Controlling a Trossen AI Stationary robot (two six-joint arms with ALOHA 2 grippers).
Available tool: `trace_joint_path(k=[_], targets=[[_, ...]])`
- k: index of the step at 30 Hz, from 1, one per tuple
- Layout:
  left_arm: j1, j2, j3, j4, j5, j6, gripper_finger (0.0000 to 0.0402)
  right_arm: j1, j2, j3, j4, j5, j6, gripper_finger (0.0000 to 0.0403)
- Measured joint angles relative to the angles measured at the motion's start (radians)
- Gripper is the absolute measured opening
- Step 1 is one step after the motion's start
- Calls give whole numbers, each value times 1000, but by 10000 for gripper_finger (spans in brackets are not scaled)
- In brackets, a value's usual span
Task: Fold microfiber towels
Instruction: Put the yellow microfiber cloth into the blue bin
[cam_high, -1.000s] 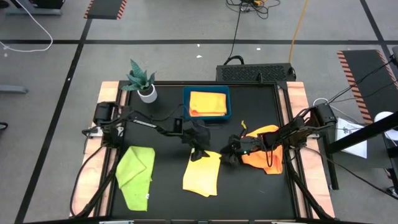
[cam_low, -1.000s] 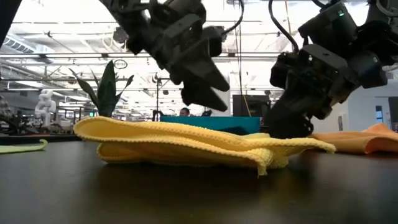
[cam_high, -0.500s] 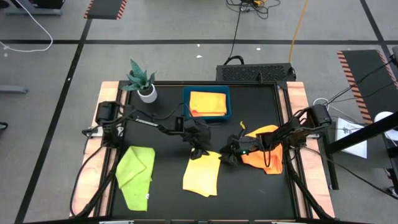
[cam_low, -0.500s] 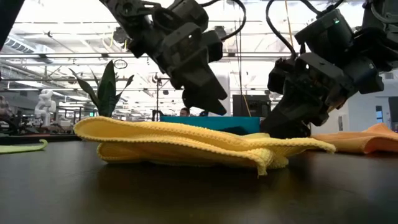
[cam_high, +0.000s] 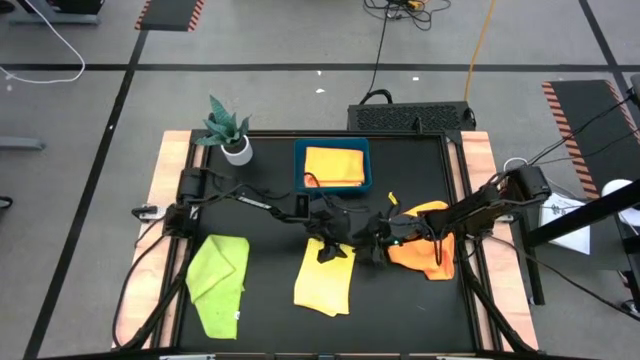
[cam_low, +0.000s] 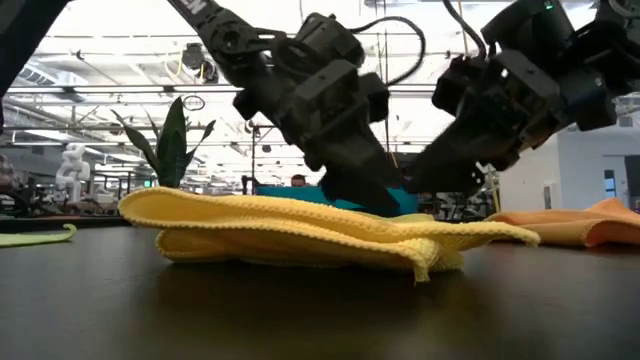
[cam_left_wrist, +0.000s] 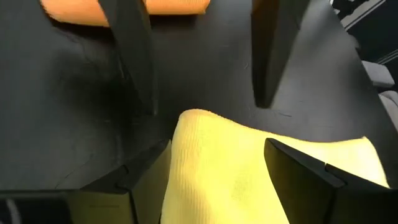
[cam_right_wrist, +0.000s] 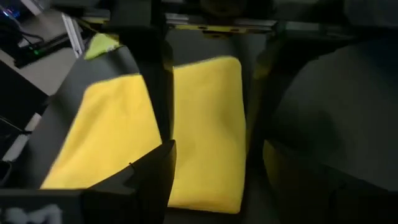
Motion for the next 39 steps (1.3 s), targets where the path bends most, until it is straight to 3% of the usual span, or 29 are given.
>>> trace_joint_path(k=[12,15,22,26,39], targets=[[23,63,78,-227,-67,43,245,69,-60,-33,-60,69,40,235],[24,63,76,-220,-68,44,199,85,-59,-47,-49,107,47,235],[20,69,71,-189,-16,119,20,105,-60,-70,-11,108,55,235],[20,65,71,-181,-25,116,6,110,-60,-71,-16,113,51,235],[-62,-129,71,-270,-318,178,2,70,-59,-70,22,158,-3,259]])
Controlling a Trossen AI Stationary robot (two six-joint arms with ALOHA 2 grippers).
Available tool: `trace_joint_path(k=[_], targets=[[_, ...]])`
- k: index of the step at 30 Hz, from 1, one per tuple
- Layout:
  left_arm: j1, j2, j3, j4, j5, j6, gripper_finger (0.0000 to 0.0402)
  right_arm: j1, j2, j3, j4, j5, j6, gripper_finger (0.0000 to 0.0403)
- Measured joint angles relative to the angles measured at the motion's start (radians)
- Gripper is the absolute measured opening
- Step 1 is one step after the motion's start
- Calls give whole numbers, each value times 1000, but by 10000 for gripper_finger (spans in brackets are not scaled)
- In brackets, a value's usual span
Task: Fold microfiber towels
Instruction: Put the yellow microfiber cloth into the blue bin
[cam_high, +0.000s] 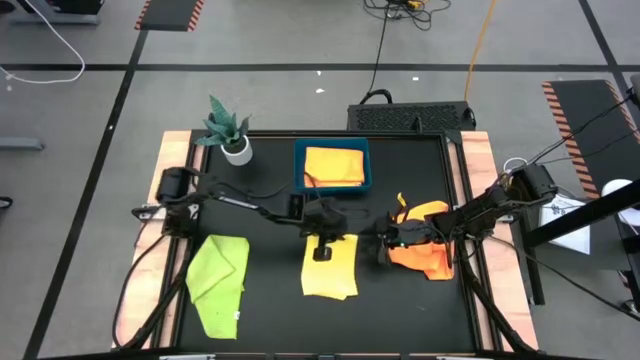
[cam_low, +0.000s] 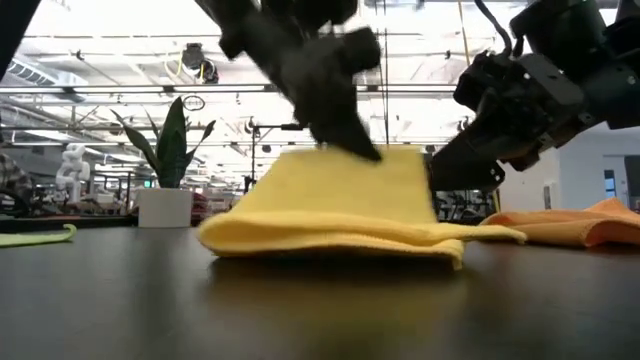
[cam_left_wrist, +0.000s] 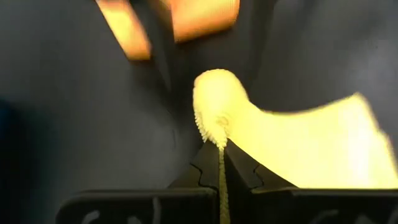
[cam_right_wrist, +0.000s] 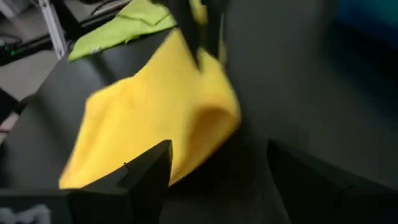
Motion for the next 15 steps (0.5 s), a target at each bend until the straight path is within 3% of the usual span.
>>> trace_joint_path(k=[6,12,15], targets=[[-62,-115,0,-48,-145,30,1,-30,1,0,84,-22,1,301],[-108,-197,1,-31,-255,65,1,-53,60,15,247,-188,-14,333],[-117,-224,1,-32,-307,66,1,-52,112,51,254,-218,-32,336]])
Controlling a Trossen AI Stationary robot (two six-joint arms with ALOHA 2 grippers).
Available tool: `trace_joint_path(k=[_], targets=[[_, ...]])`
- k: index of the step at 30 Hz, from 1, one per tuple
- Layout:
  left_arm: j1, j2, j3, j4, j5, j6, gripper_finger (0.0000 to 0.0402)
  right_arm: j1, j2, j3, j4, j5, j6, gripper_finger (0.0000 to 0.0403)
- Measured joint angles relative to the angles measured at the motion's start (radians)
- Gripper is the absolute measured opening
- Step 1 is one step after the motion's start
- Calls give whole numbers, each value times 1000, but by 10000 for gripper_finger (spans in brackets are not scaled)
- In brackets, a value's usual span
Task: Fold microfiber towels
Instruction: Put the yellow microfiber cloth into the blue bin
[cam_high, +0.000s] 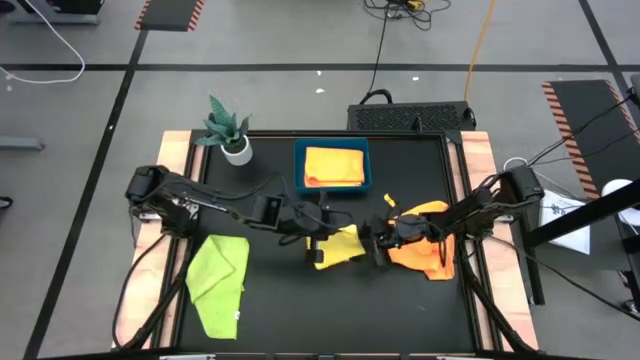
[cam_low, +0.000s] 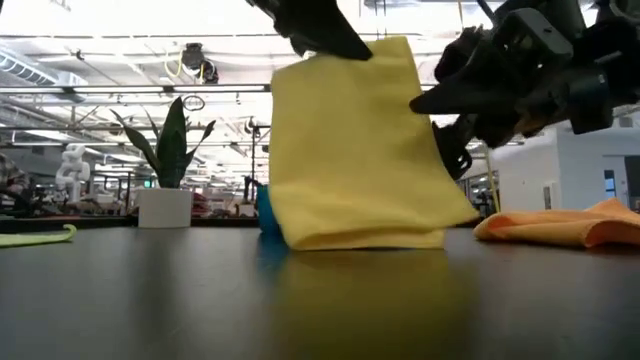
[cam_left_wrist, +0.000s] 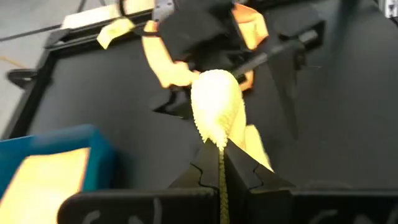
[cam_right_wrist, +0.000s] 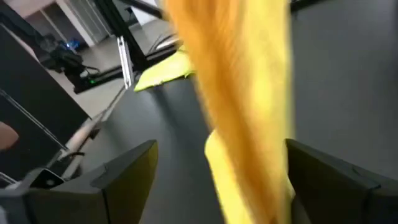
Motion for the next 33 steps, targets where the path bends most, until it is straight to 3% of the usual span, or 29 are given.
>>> trace_joint_path(k=[8,12,16,23,28,33], targets=[[-30,-56,-2,-11,-56,4,0,-1,146,39,8,31,-13,300],[-48,-76,0,-8,-103,10,0,-1,177,38,56,45,-50,252],[-64,-89,0,-5,-182,8,0,0,164,38,67,57,-93,180],[-107,-129,-19,-33,-299,-10,0,0,55,10,60,57,-165,20],[-109,-157,-94,6,-385,-37,0,-15,-96,-48,50,61,-194,12],[-65,-184,-272,232,-445,-90,0,-86,-261,-50,-86,64,-240,4]])
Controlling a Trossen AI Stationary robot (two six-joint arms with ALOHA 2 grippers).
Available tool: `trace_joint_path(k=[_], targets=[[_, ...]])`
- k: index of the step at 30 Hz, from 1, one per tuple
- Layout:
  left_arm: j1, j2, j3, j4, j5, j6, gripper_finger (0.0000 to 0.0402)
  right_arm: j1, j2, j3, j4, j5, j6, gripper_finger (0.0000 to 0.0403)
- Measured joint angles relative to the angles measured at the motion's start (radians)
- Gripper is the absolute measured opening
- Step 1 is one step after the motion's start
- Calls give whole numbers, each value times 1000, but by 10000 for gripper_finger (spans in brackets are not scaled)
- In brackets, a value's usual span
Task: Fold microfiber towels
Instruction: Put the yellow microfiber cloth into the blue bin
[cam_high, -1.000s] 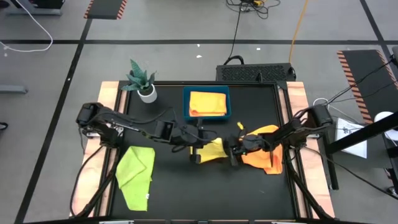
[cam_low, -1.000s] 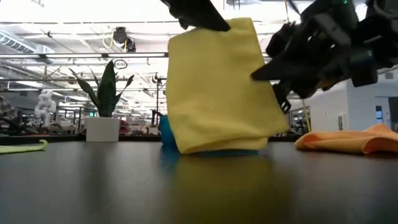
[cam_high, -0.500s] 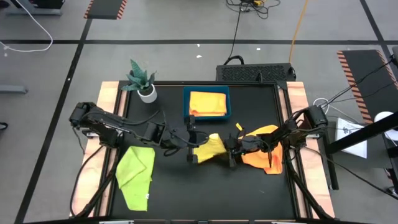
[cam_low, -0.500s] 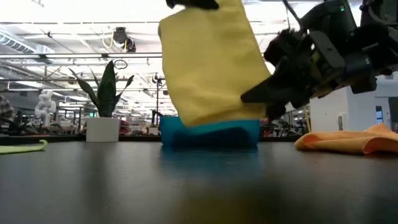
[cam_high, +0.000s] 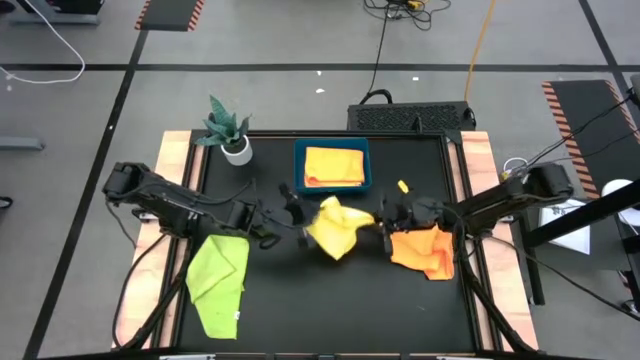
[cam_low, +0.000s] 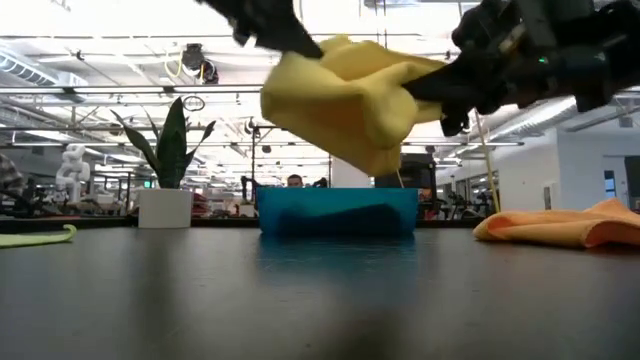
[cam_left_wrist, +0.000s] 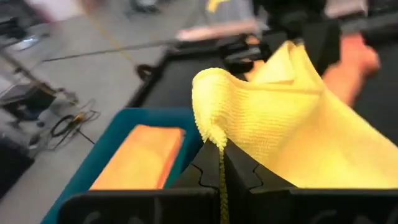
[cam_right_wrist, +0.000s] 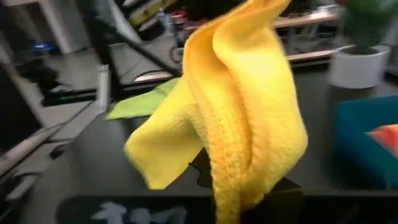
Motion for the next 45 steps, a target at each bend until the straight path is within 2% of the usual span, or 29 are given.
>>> trace_joint_path(k=[2,5,9,13,16,20,28,37,40,45], targets=[[25,-23,-103,145,-48,-38,0,-59,-52,26,-120,0,0,4],[82,-48,-270,404,-110,-71,0,-157,-118,97,-394,-6,2,2],[188,-53,-422,704,-41,-89,0,-282,-137,240,-706,-24,-45,2],[305,-31,-457,735,68,-202,0,-404,-78,380,-867,-144,-89,2],[356,10,-434,742,151,-245,0,-463,-26,459,-947,-222,-111,2],[380,69,-408,743,185,-255,0,-498,9,515,-1041,-243,-115,2],[476,138,-408,773,205,-381,1,-629,75,527,-1053,-221,-105,2],[587,258,-408,807,323,-495,19,-726,310,528,-887,-257,-150,5],[597,292,-410,855,358,-491,37,-728,369,539,-849,-266,-167,21],[596,293,-409,867,395,-431,86,-726,406,568,-832,-261,-172,71]])
